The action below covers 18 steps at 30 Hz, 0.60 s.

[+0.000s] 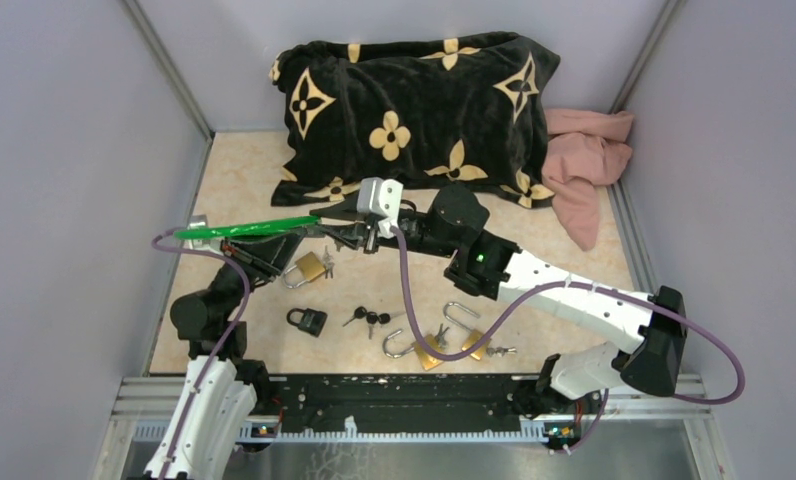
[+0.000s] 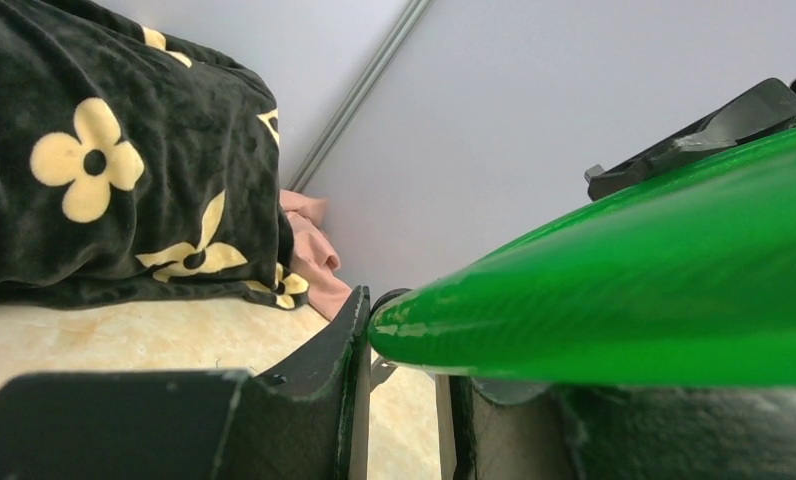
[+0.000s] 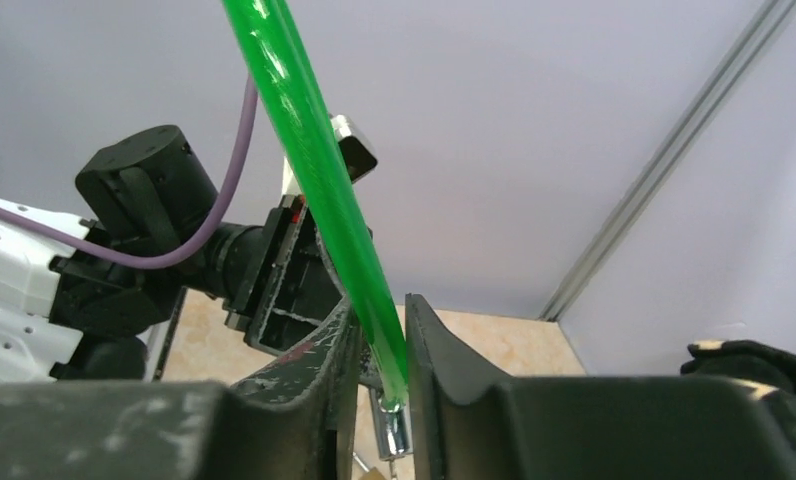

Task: Lock with the key
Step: Lock the lock.

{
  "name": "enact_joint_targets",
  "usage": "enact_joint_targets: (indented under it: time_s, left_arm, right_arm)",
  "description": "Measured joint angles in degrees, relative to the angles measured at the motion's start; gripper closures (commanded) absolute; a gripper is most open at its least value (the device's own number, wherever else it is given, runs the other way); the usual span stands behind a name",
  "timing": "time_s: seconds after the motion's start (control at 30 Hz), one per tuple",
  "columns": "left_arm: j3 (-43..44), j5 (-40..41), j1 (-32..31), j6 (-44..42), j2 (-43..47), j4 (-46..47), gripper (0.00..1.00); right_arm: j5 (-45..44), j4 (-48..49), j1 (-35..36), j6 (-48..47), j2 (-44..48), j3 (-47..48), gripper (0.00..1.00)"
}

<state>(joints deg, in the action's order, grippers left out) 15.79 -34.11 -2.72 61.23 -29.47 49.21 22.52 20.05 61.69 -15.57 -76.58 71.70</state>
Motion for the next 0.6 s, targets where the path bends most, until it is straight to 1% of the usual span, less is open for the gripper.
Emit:
enact_joint_targets:
  time_s: [0.03, 0.07, 0.2, 0.6]
  left_arm:
    - [0.0, 0.0, 0.0, -0.1, 0.0, -0.2, 1.0]
    - [0.0, 0.0, 0.0, -0.2, 0.0, -0.3, 1.0]
    - [0.0, -0.2, 0.0, -0.5, 0.1, -0.6, 1.0]
    - [0.0, 0.5, 0.0, -3.0, 1.2, -2.2, 1.0]
  right_arm:
    - [0.3, 0.3, 0.0, 0.4, 0.0, 0.1, 0.97]
    - [0.3, 0.3, 0.0, 0.5, -0.1, 0.2, 1.0]
    - [0.0, 0.3, -0.4, 1.0, -1.1, 1.7, 1.0]
    - [1.6, -0.1, -0.7, 2.3, -1.4, 2.3, 1.0]
